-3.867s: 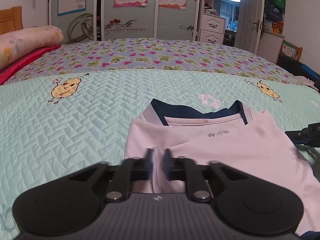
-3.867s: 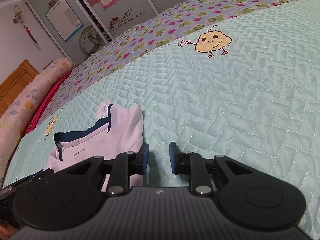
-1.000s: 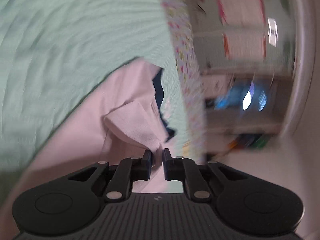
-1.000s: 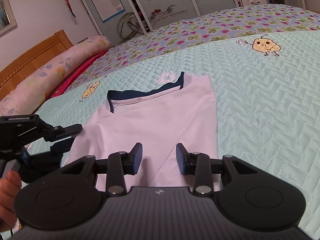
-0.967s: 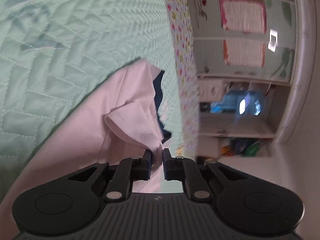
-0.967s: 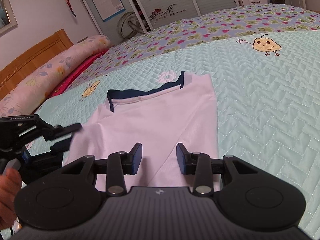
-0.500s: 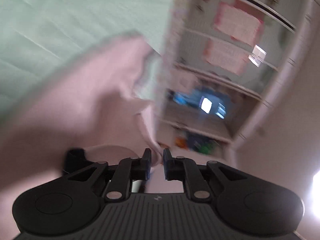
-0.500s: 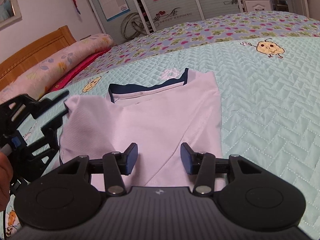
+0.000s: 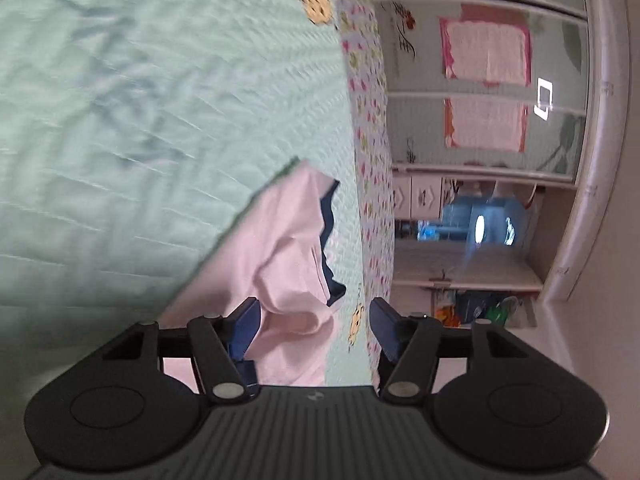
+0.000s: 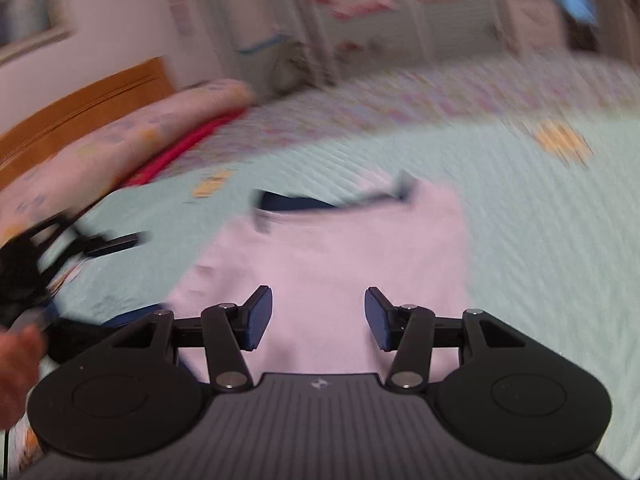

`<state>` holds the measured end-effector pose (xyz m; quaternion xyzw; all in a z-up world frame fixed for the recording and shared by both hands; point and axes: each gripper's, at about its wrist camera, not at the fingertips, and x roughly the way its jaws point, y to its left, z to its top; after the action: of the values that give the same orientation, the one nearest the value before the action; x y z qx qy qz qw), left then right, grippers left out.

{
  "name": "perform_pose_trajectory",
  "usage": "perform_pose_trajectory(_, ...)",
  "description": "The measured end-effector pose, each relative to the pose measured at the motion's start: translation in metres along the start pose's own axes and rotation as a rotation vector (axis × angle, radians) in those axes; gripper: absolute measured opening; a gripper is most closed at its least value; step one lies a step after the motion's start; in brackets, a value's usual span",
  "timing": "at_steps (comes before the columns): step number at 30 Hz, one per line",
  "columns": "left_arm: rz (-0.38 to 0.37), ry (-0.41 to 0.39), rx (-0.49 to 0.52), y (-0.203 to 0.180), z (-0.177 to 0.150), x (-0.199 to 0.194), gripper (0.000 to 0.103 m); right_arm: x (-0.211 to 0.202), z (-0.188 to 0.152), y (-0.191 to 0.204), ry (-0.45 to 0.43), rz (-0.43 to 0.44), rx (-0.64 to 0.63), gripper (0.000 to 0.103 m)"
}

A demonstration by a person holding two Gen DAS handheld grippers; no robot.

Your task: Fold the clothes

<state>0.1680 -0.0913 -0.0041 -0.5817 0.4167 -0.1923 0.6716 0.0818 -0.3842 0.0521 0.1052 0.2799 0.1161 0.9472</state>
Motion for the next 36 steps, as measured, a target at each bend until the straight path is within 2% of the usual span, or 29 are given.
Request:
perform_pose_trajectory(3,0.059,0.044,0.016,-0.006,0.001,0.017,0.064,0.005,0.006,0.039,0.020,0.007,-0.152,0.052)
perform_pose_trajectory(5,0.077,0.077,0.038,-0.011,0.002,0.024,0.064,0.006,0.002,0.061,0.039,0.044,-0.223,0.052)
perform_pose_trajectory(7,0.098,0.076,0.058,-0.014,0.005,0.025,0.064,0.002,-0.006,0.080,0.052,0.077,-0.312,0.052)
perform_pose_trajectory(10,0.102,0.063,0.079,-0.012,0.007,0.017,0.064,0.000,-0.026,0.101,0.075,0.005,-0.503,0.052)
perform_pose_trajectory(12,0.110,0.061,0.081,-0.004,0.004,0.014,0.064,0.004,-0.036,0.104,0.109,-0.004,-0.567,0.052)
perform_pose_trajectory(16,0.096,0.059,0.072,-0.002,0.005,0.015,0.064,0.017,-0.039,0.103,0.164,-0.021,-0.582,0.051)
perform_pose_trajectory(18,0.085,0.058,0.070,-0.003,0.001,0.014,0.064,0.021,-0.037,0.103,0.171,-0.018,-0.566,0.051)
perform_pose_trajectory(20,0.075,0.057,0.067,-0.003,0.000,0.016,0.064,0.023,-0.037,0.103,0.179,-0.006,-0.557,0.044)
perform_pose_trajectory(24,0.075,0.061,0.070,-0.009,0.004,0.022,0.065,0.022,-0.028,0.095,0.172,0.005,-0.469,0.044)
perform_pose_trajectory(30,0.106,0.084,0.097,-0.017,0.002,0.041,0.067,0.027,-0.031,0.088,0.177,-0.032,-0.461,0.043)
perform_pose_trajectory(31,0.111,0.083,0.091,-0.016,0.002,0.044,0.067,0.028,-0.032,0.088,0.180,-0.036,-0.464,0.035)
perform_pose_trajectory(32,0.115,0.084,0.085,-0.015,0.002,0.047,0.067,0.029,-0.033,0.088,0.184,-0.041,-0.468,0.021)
perform_pose_trajectory(34,0.123,0.085,0.088,-0.016,0.002,0.052,0.067,0.029,-0.035,0.087,0.181,-0.053,-0.471,0.004)
perform_pose_trajectory(36,0.128,0.088,0.104,-0.019,0.002,0.056,0.066,0.027,-0.033,0.084,0.165,-0.060,-0.448,0.003)
